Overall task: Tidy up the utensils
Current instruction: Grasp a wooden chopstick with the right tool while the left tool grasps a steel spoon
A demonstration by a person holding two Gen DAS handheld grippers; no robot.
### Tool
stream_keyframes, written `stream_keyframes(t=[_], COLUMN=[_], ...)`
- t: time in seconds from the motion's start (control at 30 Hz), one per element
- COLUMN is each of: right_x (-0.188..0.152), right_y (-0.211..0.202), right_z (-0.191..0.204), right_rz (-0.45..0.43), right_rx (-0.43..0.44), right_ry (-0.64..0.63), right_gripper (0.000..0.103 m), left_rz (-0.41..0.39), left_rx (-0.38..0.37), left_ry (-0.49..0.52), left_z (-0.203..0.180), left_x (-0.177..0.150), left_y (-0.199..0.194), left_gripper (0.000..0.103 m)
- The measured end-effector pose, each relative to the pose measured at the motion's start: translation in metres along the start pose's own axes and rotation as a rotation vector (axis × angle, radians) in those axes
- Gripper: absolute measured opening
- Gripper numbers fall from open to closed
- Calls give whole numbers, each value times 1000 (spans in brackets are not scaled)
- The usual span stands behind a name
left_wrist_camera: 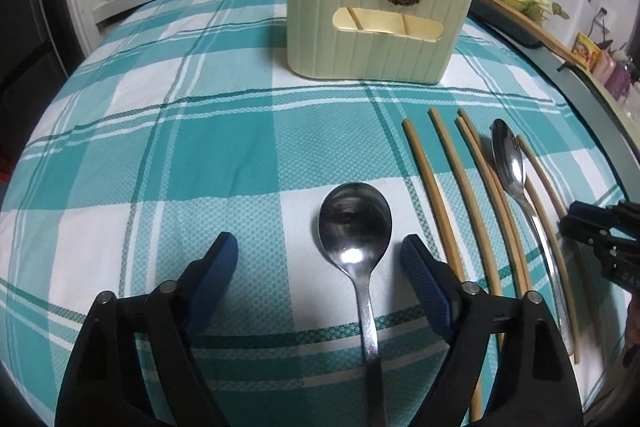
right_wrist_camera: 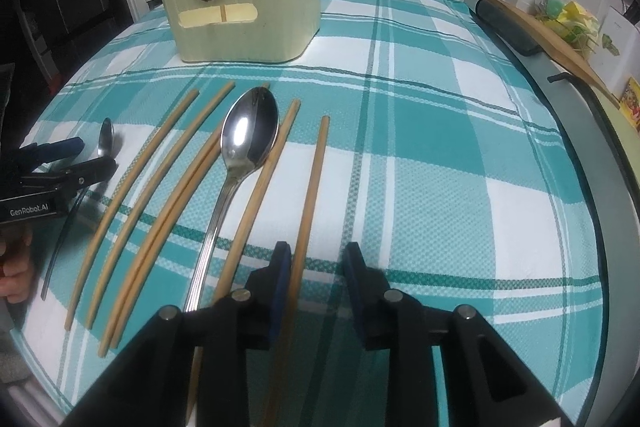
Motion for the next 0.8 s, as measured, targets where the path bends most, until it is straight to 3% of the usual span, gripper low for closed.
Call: stream_keyframes(t=[0.27, 0.5, 0.57, 0.6, 0.63, 0.8], right_x=[22, 59, 68, 72, 76, 81], right_y=[14, 41, 46, 49, 52, 50], right_z=[3, 3, 2, 1, 0, -10], right_rz=[32, 38, 37, 35, 32, 14], right_rx=[4, 24, 26, 18, 11, 89], right_ry=[-55, -37, -27, -30, -33, 82], right_gripper=[28, 28, 23, 10, 8, 6], left_rz=[-16, -30, -37, -40, -41, -52], left_rx=[-11, -42, -53, -58, -63, -88], left_ry=[17, 38, 42, 45, 46, 13], left_z=[-3, -6, -7, -7, -6, -1], left_x=[5, 10, 11, 11, 11, 16], left_y=[1, 4, 4, 4, 3, -6], left_gripper=[68, 37, 37, 37, 36, 36])
Point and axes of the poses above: each gripper's, at about its wrist camera, not at the fingertips, and y roughly the way its jaws point, z to its left, x to its top, the point moved 6 cm from there along y, roughly the way its jaws point, and after that the axes turned 2 degrees about -z, right-handed, at the moved point
